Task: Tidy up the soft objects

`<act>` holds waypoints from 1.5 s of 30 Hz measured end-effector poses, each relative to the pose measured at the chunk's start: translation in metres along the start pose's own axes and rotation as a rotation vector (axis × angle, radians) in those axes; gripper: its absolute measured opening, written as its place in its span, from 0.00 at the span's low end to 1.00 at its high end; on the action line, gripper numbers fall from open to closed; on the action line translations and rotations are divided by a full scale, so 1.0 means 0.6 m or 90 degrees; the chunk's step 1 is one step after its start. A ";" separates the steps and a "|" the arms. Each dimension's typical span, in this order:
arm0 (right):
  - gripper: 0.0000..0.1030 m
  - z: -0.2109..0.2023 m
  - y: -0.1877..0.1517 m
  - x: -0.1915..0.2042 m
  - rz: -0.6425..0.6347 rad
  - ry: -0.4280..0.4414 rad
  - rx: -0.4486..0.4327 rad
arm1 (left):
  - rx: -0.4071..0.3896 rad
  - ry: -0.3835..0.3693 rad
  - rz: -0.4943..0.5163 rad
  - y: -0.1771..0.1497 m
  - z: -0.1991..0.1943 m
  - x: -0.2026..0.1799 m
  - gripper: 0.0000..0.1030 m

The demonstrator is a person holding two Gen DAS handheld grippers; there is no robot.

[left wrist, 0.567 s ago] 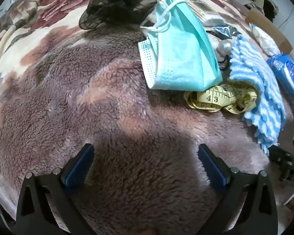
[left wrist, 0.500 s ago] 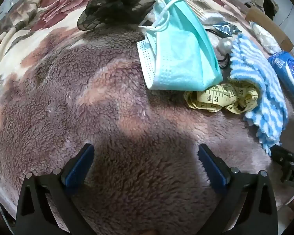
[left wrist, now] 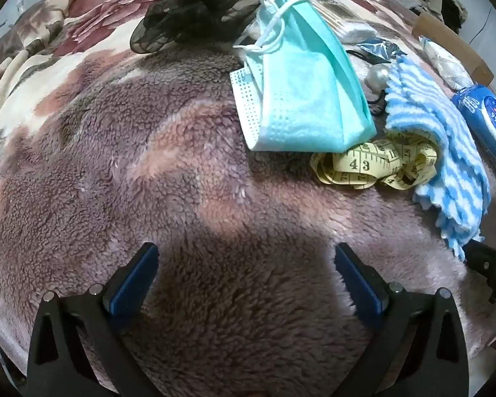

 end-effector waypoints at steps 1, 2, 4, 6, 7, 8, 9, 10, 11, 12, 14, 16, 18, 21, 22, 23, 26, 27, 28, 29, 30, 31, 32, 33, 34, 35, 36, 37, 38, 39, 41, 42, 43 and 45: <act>1.00 -0.004 -0.002 -0.001 -0.001 -0.001 -0.001 | -0.002 -0.005 -0.003 -0.004 -0.001 0.019 1.00; 1.00 -0.004 -0.001 0.000 0.000 -0.001 0.000 | -0.001 -0.006 -0.005 -0.004 -0.004 0.024 1.00; 1.00 -0.004 -0.001 0.000 0.001 -0.001 0.001 | -0.002 -0.005 -0.004 -0.010 0.001 0.026 1.00; 1.00 -0.003 -0.002 -0.001 0.001 -0.001 0.001 | -0.002 -0.005 -0.005 -0.012 0.008 0.030 1.00; 1.00 -0.004 -0.003 0.000 0.001 -0.001 0.001 | -0.003 -0.006 -0.003 -0.020 0.013 0.034 1.00; 1.00 -0.007 -0.004 0.000 0.001 -0.001 0.001 | -0.003 -0.005 0.000 -0.022 0.013 0.031 1.00; 1.00 -0.014 -0.006 0.002 0.000 -0.001 0.000 | -0.004 -0.005 0.000 -0.023 0.012 0.035 1.00; 1.00 -0.016 -0.008 0.002 0.000 -0.001 0.000 | -0.003 -0.005 0.000 -0.024 0.012 0.036 1.00; 1.00 -0.019 -0.009 0.002 0.000 0.000 -0.001 | -0.004 -0.004 0.000 -0.030 0.014 0.031 1.00; 1.00 -0.022 -0.009 0.003 -0.001 0.001 -0.005 | -0.001 -0.008 -0.003 -0.031 0.011 0.035 1.00; 1.00 -0.029 -0.010 0.003 -0.001 0.003 -0.019 | 0.005 -0.011 -0.008 -0.031 0.012 0.020 1.00; 1.00 -0.045 -0.016 0.002 -0.008 0.002 -0.038 | 0.015 -0.015 -0.004 -0.027 0.003 0.019 0.99; 1.00 -0.064 -0.024 0.003 -0.018 -0.003 -0.057 | 0.016 -0.012 0.011 -0.017 -0.013 0.020 0.99; 1.00 -0.102 -0.039 0.012 -0.009 0.020 -0.076 | 0.010 -0.003 0.037 -0.005 -0.052 0.018 0.99; 1.00 -0.119 -0.045 0.016 0.007 0.029 -0.081 | 0.009 -0.005 0.039 -0.001 -0.065 0.018 1.00; 1.00 -0.133 -0.049 0.018 0.016 0.034 -0.087 | 0.007 -0.008 0.036 0.003 -0.079 0.018 1.00; 1.00 -0.180 -0.062 0.026 0.029 0.039 -0.109 | 0.013 -0.014 0.029 0.008 -0.105 0.016 1.00; 1.00 -0.195 -0.064 0.025 0.035 0.041 -0.116 | 0.014 -0.014 0.029 0.005 -0.115 0.008 1.00; 1.00 -0.206 -0.067 0.024 0.040 0.041 -0.120 | 0.014 -0.016 0.029 0.002 -0.123 0.009 1.00; 1.00 -0.217 -0.068 0.022 0.043 0.040 -0.124 | 0.013 -0.017 0.029 0.000 -0.130 0.010 1.00; 1.00 -0.225 -0.072 0.023 0.042 0.039 -0.128 | 0.013 -0.017 0.028 0.005 -0.133 0.008 1.00; 1.00 -0.234 -0.073 0.020 0.040 0.037 -0.130 | 0.012 -0.017 0.023 0.006 -0.137 0.008 1.00; 1.00 -0.241 -0.075 0.018 0.039 0.035 -0.130 | 0.014 -0.016 0.021 0.010 -0.131 -0.001 1.00; 1.00 -0.251 -0.086 0.021 0.040 0.034 -0.128 | 0.015 -0.014 0.018 0.008 -0.132 -0.005 1.00; 1.00 -0.260 -0.096 0.024 0.042 0.035 -0.127 | 0.014 -0.014 0.014 0.008 -0.135 -0.003 1.00; 1.00 -0.267 -0.100 0.025 0.043 0.036 -0.126 | 0.013 -0.013 0.011 0.009 -0.138 -0.002 1.00; 1.00 -0.264 -0.088 0.026 0.043 0.036 -0.123 | 0.012 -0.012 0.008 0.009 -0.140 -0.001 1.00; 1.00 -0.271 -0.091 0.025 0.042 0.037 -0.124 | 0.011 -0.012 0.005 0.011 -0.139 0.001 1.00; 1.00 -0.274 -0.092 0.024 0.040 0.038 -0.124 | 0.009 -0.014 0.003 0.011 -0.141 0.002 1.00; 1.00 -0.264 -0.080 0.020 0.038 0.038 -0.120 | 0.008 -0.014 0.001 0.013 -0.143 0.004 1.00; 1.00 -0.257 -0.071 0.021 0.035 0.038 -0.119 | 0.005 -0.014 -0.001 0.014 -0.146 0.007 1.00; 1.00 -0.260 -0.072 0.023 0.034 0.039 -0.122 | 0.003 -0.015 -0.002 0.014 -0.148 0.007 1.00; 1.00 -0.261 -0.071 0.023 0.034 0.039 -0.123 | 0.001 -0.015 -0.003 0.015 -0.150 0.006 1.00; 1.00 -0.262 -0.069 0.024 0.034 0.039 -0.125 | -0.001 -0.016 -0.003 0.016 -0.153 0.006 1.00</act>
Point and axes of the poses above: each gripper's, at about its wrist camera, not at the fingertips, and z roughly the way its jaws point, x to its left, y to its top, the point moved 5 cm from there along z, roughly the way its jaws point, and after that the axes turned 14 degrees about -x, right-handed, at the moved point
